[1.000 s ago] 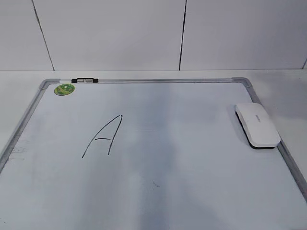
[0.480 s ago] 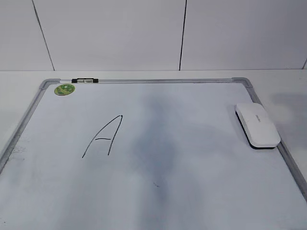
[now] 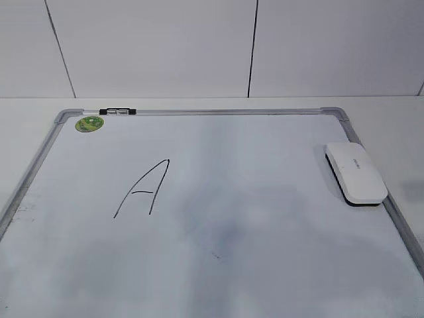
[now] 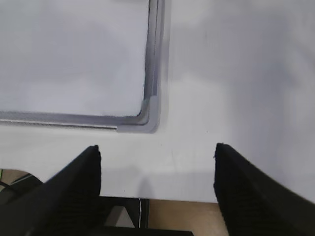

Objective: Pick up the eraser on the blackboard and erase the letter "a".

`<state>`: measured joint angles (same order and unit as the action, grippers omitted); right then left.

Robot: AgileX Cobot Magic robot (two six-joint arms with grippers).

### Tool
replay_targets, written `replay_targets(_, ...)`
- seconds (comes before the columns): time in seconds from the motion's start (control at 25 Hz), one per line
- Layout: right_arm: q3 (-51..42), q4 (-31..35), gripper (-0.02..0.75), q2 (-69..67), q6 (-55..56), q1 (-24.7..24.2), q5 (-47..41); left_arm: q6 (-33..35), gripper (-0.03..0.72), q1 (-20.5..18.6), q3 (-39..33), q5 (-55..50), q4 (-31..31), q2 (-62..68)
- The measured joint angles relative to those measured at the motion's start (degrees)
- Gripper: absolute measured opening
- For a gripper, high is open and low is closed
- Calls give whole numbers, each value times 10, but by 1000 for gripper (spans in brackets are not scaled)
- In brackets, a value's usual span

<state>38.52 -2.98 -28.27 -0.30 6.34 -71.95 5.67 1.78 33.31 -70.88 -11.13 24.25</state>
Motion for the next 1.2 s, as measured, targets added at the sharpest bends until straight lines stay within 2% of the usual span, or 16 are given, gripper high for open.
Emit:
replay_targets(0.24, -75, -6, 540, 31, -7, 0, 5, 0, 485, 0, -20, 16, 9, -11)
replay_targets(0.56, -99, -8, 540, 40, -8, 0, 65, 0, 485, 0, -29, 52, 20, -11)
replay_targets(1.2, -99, -8, 540, 40, -9, 0, 69, 0, 485, 0, -41, 77, 46, -12)
